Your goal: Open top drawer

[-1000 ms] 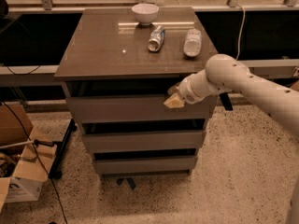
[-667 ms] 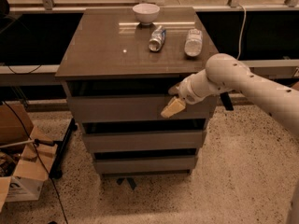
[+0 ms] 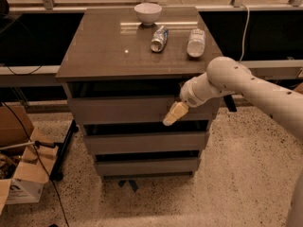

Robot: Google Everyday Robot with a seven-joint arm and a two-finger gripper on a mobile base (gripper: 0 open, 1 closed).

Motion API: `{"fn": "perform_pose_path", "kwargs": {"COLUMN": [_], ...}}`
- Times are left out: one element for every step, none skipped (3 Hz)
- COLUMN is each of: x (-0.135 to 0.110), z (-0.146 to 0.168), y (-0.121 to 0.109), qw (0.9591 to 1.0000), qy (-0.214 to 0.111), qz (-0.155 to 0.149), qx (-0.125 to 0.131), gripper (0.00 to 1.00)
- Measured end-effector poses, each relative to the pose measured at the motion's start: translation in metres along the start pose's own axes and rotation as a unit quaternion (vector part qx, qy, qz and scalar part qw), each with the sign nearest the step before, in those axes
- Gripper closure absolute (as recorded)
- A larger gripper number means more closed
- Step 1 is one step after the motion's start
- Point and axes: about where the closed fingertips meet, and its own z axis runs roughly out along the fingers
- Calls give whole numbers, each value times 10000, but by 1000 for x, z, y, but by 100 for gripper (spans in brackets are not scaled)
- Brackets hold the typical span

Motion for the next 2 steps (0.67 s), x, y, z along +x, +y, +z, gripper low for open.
{"fn": "perform_pose_path", "kwargs": {"x": [7, 16], "z": [10, 8], "y": [6, 11], "qw": [9998, 9994], "qy": [26, 109], "qz": [112, 244], "qx": [-130, -208], "gripper": [0, 18]}}
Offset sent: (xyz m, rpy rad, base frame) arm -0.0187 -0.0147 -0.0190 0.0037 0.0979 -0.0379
